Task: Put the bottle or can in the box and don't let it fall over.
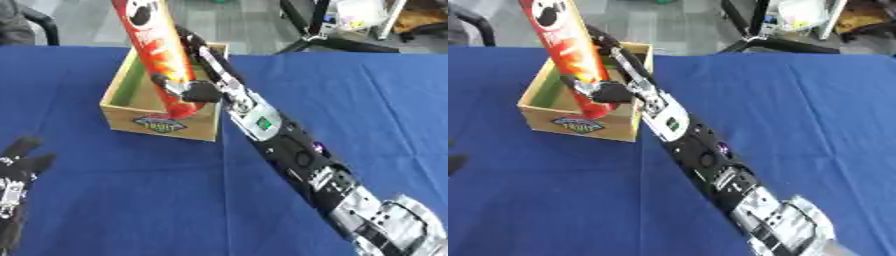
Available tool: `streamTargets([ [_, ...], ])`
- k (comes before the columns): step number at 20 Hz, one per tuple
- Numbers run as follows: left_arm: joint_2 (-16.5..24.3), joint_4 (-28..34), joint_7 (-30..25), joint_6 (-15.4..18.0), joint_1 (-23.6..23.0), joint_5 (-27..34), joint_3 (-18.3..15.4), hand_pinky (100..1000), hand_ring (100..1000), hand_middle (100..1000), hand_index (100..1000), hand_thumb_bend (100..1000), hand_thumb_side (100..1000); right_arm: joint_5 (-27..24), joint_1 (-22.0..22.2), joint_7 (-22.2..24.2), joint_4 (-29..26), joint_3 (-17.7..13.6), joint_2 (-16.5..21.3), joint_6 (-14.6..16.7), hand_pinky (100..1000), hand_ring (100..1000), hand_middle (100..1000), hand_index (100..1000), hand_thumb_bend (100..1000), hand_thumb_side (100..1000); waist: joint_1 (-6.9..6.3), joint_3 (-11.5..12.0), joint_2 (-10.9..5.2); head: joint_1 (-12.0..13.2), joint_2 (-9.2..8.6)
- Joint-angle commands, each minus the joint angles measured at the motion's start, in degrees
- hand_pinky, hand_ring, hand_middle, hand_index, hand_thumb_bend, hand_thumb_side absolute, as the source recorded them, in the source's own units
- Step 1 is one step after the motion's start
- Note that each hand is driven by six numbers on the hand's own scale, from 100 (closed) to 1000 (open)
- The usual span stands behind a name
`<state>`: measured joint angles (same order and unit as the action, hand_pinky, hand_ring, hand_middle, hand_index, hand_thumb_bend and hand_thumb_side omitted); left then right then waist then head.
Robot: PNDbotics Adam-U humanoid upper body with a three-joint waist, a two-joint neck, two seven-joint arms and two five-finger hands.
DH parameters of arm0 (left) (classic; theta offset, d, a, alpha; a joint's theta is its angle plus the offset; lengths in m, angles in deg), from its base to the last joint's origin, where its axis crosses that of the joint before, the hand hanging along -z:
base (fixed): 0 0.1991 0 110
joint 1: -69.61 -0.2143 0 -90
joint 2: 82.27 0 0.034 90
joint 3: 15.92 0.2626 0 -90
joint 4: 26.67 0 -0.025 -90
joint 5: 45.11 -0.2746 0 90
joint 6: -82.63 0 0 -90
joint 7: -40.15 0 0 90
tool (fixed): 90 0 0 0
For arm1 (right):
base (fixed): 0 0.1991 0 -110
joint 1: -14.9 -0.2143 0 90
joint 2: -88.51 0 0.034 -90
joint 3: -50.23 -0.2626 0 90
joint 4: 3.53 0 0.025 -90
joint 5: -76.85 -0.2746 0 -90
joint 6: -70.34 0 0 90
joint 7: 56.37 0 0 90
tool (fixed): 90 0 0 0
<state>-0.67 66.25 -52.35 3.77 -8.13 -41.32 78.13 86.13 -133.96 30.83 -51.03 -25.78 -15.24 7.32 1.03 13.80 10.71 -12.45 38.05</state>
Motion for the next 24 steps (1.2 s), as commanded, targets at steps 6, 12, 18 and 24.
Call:
streamTargets([
  [6, 0.3, 0.9, 0.1, 0.1, 0.6, 0.1, -0.3, 871, 787, 848, 948, 448, 752, -0.1, -0.7, -0.7, -1.3, -0.2, 1.9, 0.1, 953, 971, 976, 1000, 454, 355, -0.21, -0.1, -1.43, 0.0, -0.91],
  [12, 0.3, 0.9, 0.1, 0.1, 0.6, 0.1, -0.3, 870, 786, 848, 948, 450, 752, -1.0, -0.5, -0.7, -2.2, 0.1, 2.5, -0.2, 953, 970, 975, 1000, 448, 356, -0.17, -0.1, -1.44, 0.0, -0.92],
  [18, 0.4, 0.8, 0.2, 0.1, 0.5, 0.0, -0.4, 870, 786, 847, 948, 452, 751, -1.5, -0.4, -1.0, -2.8, 0.0, 2.8, -0.2, 951, 968, 974, 1000, 440, 357, -0.16, -0.3, -1.47, 0.2, -0.88],
  [24, 0.5, 0.7, 0.4, 0.1, 0.2, 0.0, -0.6, 870, 786, 847, 948, 452, 751, -2.7, 0.2, -2.0, -5.3, 0.0, 4.0, -0.3, 946, 965, 971, 1000, 430, 353, -0.12, -1.0, -1.72, 0.7, -0.62],
])
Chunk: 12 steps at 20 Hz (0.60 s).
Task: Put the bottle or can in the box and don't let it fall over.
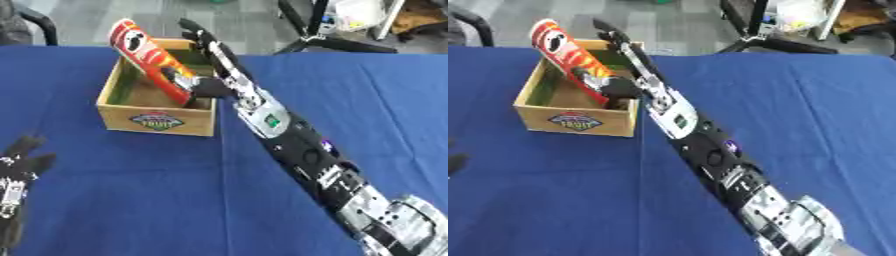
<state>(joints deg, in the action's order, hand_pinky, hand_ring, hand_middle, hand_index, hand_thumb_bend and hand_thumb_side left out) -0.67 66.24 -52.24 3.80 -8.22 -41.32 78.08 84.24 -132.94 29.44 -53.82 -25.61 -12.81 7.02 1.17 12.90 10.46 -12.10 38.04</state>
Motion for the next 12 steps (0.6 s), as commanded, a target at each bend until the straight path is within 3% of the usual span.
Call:
streamTargets([
  [1, 0.5, 0.7, 0.3, 0.1, 0.2, 0.0, -0.6, 870, 786, 847, 948, 452, 751, -1.2, -0.5, -0.8, -3.3, -0.1, 1.9, -0.1, 945, 965, 971, 1000, 429, 354, -0.23, -0.2, -1.52, 0.5, -0.55],
  [6, 0.8, 0.7, 0.6, 0.2, -0.1, -0.2, -0.9, 869, 786, 847, 948, 453, 751, -4.4, 2.4, -2.3, -9.1, 0.1, 4.6, -0.8, 935, 958, 964, 1000, 419, 356, -0.04, -1.4, -1.68, 1.4, -0.23],
  [12, 1.5, 0.6, 1.1, 0.2, -0.6, -0.5, -1.4, 869, 787, 847, 948, 454, 751, -11.9, 10.2, -5.5, -21.0, -1.1, 12.0, -2.1, 925, 949, 957, 1000, 402, 348, 0.56, -3.1, -1.86, 3.0, -0.05],
])
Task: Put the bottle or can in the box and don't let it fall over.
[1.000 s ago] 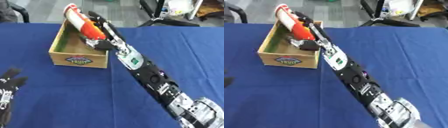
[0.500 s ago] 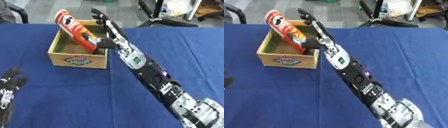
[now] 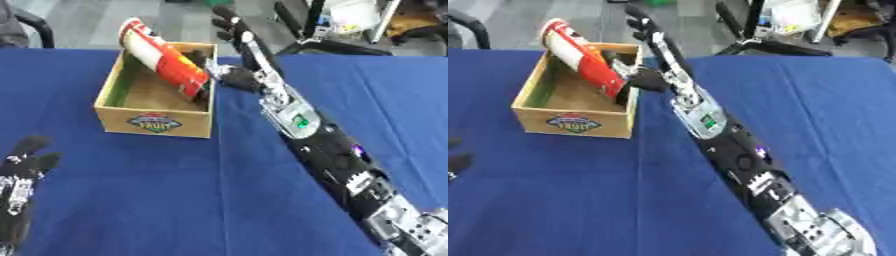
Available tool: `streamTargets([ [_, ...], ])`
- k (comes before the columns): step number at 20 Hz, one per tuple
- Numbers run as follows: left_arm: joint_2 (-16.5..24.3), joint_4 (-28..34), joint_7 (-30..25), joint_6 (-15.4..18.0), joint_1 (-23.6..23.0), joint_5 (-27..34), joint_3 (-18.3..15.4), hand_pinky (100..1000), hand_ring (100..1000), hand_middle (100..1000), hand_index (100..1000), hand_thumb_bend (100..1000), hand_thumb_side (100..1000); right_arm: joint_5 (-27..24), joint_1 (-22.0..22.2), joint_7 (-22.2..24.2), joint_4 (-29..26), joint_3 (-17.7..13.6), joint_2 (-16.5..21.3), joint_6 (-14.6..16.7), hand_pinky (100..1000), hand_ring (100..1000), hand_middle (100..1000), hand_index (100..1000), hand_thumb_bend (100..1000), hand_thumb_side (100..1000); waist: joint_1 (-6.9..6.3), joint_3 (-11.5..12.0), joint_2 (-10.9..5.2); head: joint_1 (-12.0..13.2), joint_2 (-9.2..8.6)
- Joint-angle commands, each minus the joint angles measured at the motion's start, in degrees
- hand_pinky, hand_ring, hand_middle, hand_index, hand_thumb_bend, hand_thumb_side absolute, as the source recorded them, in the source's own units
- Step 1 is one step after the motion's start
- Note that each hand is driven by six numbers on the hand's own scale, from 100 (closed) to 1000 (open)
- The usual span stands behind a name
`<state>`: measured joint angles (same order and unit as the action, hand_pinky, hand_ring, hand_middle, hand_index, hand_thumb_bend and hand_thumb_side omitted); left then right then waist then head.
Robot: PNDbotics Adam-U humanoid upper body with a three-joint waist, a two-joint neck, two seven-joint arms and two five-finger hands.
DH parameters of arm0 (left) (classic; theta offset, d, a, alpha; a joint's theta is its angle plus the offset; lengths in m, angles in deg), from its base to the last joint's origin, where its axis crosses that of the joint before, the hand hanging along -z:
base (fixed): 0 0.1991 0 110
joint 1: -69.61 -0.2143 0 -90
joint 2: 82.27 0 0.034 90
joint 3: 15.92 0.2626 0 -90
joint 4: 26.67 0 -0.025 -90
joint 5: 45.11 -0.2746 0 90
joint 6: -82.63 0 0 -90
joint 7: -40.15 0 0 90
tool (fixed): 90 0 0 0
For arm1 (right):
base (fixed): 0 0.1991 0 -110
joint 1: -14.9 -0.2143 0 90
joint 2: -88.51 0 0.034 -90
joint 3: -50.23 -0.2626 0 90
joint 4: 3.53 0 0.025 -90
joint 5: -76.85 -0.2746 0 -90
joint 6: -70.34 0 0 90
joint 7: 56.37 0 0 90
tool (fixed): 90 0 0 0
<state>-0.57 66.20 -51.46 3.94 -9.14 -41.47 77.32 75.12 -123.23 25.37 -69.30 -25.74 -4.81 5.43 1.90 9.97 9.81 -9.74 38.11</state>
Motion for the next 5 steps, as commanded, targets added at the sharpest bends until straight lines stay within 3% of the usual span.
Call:
streamTargets([
  [1, 1.5, 0.7, 0.4, 0.1, 0.3, -0.4, -0.7, 869, 787, 846, 948, 454, 751, -3.5, 2.1, -2.0, -7.8, -1.5, 5.5, -0.8, 924, 948, 957, 1000, 397, 345, -0.08, -0.6, -1.21, 0.9, -0.05],
  [5, 2.0, 0.7, 0.7, 0.1, 0.0, -0.6, -1.0, 869, 787, 846, 948, 454, 751, -3.9, 8.9, -3.8, -15.1, -3.9, 10.0, -2.8, 919, 943, 955, 1000, 381, 366, 0.30, -2.0, -1.25, 1.6, 0.00],
])
